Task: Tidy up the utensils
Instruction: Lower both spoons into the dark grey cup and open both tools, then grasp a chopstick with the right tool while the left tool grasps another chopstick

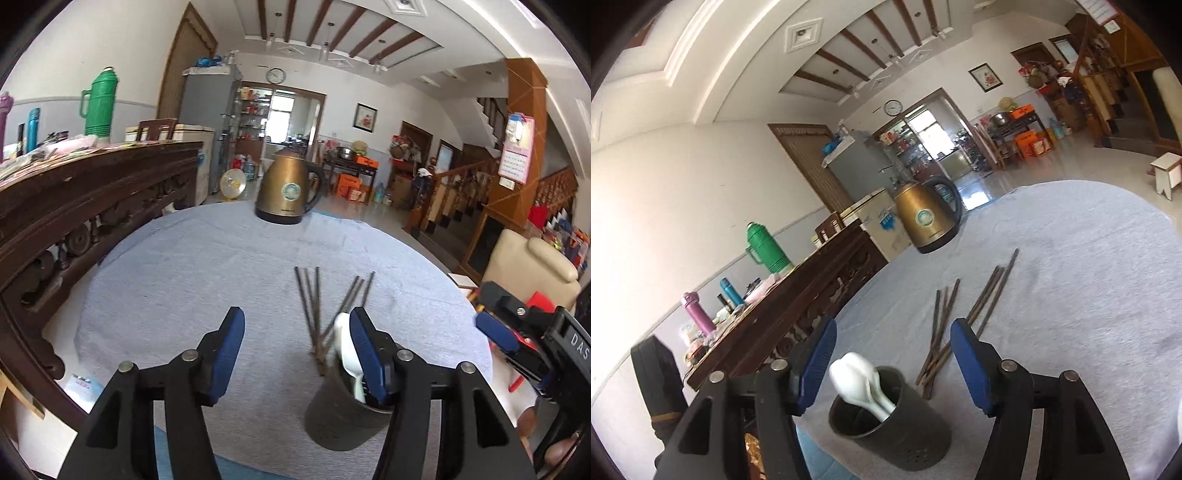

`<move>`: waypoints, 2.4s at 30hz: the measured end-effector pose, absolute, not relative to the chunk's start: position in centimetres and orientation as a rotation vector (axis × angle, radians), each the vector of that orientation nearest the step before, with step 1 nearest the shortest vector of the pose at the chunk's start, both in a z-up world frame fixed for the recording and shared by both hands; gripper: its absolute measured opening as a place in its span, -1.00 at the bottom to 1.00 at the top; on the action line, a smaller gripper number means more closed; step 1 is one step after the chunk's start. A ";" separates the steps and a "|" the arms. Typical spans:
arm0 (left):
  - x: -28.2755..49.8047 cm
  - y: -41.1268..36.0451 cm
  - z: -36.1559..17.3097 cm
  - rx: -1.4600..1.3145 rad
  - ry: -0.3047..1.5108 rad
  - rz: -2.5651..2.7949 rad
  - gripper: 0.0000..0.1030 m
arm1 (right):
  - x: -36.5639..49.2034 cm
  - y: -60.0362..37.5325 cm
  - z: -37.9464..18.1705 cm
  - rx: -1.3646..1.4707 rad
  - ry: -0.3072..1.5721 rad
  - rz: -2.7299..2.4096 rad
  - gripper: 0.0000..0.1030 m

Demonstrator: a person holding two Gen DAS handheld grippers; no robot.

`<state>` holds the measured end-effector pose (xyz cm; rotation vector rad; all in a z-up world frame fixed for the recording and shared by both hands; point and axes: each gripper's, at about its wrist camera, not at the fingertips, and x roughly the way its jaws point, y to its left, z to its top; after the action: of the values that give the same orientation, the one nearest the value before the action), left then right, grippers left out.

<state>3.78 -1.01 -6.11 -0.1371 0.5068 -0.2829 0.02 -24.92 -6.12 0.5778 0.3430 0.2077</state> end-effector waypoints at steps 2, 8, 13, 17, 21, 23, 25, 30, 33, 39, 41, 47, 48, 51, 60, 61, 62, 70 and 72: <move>4.1 -0.5 -6.1 -0.151 0.514 -0.262 0.17 | 0.2 -26.0 -6.6 0.614 0.350 0.174 0.29; 5.8 0.8 -6.9 -0.186 0.574 -0.226 0.17 | 1.8 -28.1 -8.5 0.680 0.448 0.089 -0.05; 8.3 1.5 -7.2 -0.197 0.627 -0.207 0.17 | 3.1 -29.0 -9.0 0.666 0.511 0.037 -0.08; 10.9 2.1 -8.0 -0.199 0.679 -0.198 0.17 | 4.1 -29.9 -9.6 0.674 0.548 0.008 -0.09; 14.0 2.4 -8.9 -0.198 0.737 -0.197 0.17 | 5.4 -30.3 -10.1 0.673 0.590 -0.012 -0.09; 15.3 2.6 -9.2 -0.203 0.756 -0.201 0.17 | 6.5 -30.7 -10.4 0.675 0.619 -0.017 -0.14; 17.0 2.7 -9.5 -0.199 0.781 -0.195 0.17 | 7.9 -30.9 -10.4 0.668 0.650 -0.024 -0.15; 21.5 2.2 -9.2 -0.213 0.840 -0.208 0.17 | 12.6 -32.4 -10.3 0.642 0.741 -0.059 -0.15; 24.6 1.1 -8.7 -0.223 0.872 -0.243 0.17 | 16.2 -33.5 -10.2 0.626 0.800 -0.089 -0.15; 30.1 -1.4 -9.4 -0.177 0.984 -0.248 0.17 | 25.3 -35.0 -10.7 0.620 0.899 -0.178 -0.16; 31.7 -2.1 -10.1 -0.175 1.038 -0.250 0.17 | 28.5 -35.3 -11.6 0.627 0.956 -0.210 -0.26; 35.4 -4.0 -12.2 -0.215 1.168 -0.248 0.16 | 34.6 -35.3 -14.1 0.608 1.104 -0.316 -0.41; 36.0 -4.9 -12.6 -0.210 1.190 -0.256 0.16 | 35.0 -35.1 -14.4 0.594 1.125 -0.332 -0.44; 37.0 -7.2 -13.7 -0.175 1.231 -0.257 0.16 | 35.7 -34.5 -14.7 0.509 1.157 -0.383 -0.56; 38.7 -10.9 -16.5 -0.156 1.291 -0.214 -0.10 | 34.6 -34.7 -14.6 0.485 1.124 -0.307 -0.84; 38.7 -11.1 -16.5 -0.157 1.290 -0.213 -0.10 | 34.2 -34.8 -14.6 0.498 1.113 -0.289 -0.85; 38.7 -11.3 -16.5 -0.147 1.287 -0.204 -0.10 | 33.6 -34.8 -14.6 0.503 1.104 -0.275 -0.85; 37.8 -13.7 -16.5 0.000 1.235 -0.169 -0.58 | 28.6 -36.3 -12.9 0.532 1.028 -0.188 -0.85; 37.6 -13.6 -16.6 0.038 1.216 -0.163 -0.88 | 27.3 -36.2 -12.0 0.547 1.006 -0.168 -0.86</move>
<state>37.63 -13.58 -16.63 0.0384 1.2155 -0.1633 27.31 -36.15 -11.96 0.5466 1.0057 -0.1681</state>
